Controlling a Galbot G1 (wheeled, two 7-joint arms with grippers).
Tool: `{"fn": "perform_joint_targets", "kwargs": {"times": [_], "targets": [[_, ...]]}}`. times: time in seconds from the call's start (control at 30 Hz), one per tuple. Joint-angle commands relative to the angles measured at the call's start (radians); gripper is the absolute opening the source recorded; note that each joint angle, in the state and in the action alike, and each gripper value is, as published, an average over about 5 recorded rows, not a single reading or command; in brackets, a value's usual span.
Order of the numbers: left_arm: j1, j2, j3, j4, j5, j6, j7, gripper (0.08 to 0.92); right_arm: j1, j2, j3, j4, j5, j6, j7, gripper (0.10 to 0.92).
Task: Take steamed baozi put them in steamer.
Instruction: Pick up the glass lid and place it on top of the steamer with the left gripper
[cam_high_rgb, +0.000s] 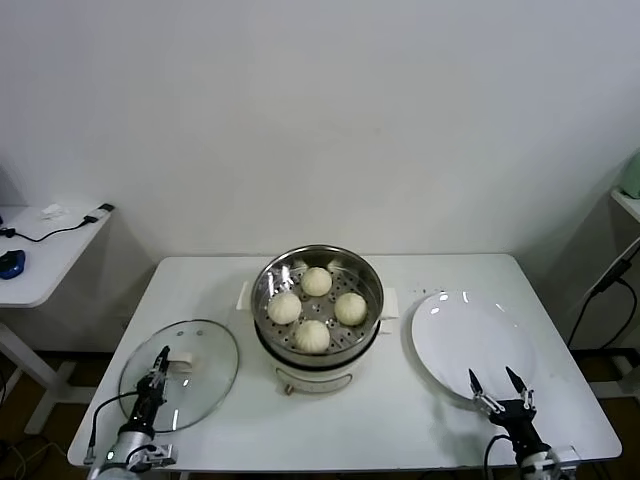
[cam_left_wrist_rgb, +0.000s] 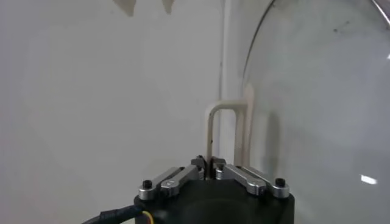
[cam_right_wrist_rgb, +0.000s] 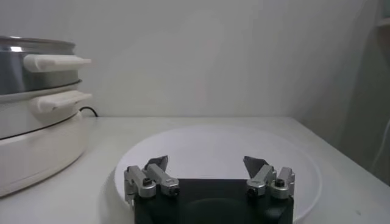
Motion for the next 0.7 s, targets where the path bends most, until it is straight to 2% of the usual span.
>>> {"fn": "perform_joint_targets", "kwargs": {"times": [0.03,0.2,0.43,0.57,0.7], "targets": [[0.065,0.016,-0.025,-0.249,-0.112,0.058,0.06,0.143,-0.002,0.001,0.001,0.008,-0.004,-0.002,-0.003,0.823],[0.109,0.059,-0.066,-0.431,-0.241,0.174,0.16,0.143,-0.006,0.006,0.0,0.013,-0.013,-0.002,-0.004,0.823],[0.11,0.133,-0.109,-0.638,-0.3,0.395,0.36,0.143,-0.009,0.016,0.001,0.025,-0.056,-0.018,0.017,0.823],[0.07,0.152,-0.068,-0.744,-0.266,0.495,0.451,0.143,-0.001,0.025,0.007,0.029,-0.082,-0.033,0.041,0.823],[0.017,0.154,0.043,-0.819,-0.175,0.586,0.533,0.143,0.004,0.035,0.008,0.046,-0.09,-0.045,0.052,0.823]]}}
